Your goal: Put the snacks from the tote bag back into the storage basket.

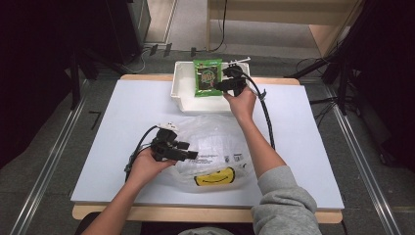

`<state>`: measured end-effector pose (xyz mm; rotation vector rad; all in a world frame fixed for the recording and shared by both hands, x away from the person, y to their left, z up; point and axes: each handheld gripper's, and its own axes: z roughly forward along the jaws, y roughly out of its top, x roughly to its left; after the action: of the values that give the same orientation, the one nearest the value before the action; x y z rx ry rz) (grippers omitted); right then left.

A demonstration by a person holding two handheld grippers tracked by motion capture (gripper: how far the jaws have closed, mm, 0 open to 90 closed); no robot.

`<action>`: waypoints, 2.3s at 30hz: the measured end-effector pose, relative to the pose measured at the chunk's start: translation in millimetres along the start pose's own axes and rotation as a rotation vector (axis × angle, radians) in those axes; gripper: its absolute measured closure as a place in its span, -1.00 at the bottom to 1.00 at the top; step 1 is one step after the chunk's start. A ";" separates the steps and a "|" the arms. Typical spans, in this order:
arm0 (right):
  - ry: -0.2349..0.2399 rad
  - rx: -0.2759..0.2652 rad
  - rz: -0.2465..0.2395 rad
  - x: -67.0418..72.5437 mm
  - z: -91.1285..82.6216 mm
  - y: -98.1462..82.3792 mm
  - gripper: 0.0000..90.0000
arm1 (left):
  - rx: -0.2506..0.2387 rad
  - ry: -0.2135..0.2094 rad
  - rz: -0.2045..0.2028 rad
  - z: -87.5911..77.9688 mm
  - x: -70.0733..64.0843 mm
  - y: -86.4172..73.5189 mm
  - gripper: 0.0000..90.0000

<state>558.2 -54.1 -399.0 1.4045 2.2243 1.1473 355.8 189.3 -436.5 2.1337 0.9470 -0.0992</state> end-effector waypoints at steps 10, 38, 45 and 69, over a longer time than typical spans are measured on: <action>0.045 -0.020 -0.046 4.1 -20.3 -10.7 0.16 | -0.006 -0.005 0.004 -1.4 -2.2 0.3 -0.13; 0.161 -0.040 -0.076 9.0 -70.1 -54.7 0.14 | -0.004 0.002 0.003 -0.5 -3.9 0.6 -0.13; 0.176 -0.035 -0.102 14.0 -83.2 -68.4 0.14 | 0.000 0.006 0.007 -0.3 -4.3 0.5 -0.13; 0.234 -0.049 -0.154 35.0 -114.4 -112.8 0.12 | -0.010 0.013 0.016 -3.2 -5.2 0.3 -0.13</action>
<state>401.3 -103.2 -402.0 1.1066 2.3933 1.3620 351.6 188.3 -432.3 2.1348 0.9366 -0.0727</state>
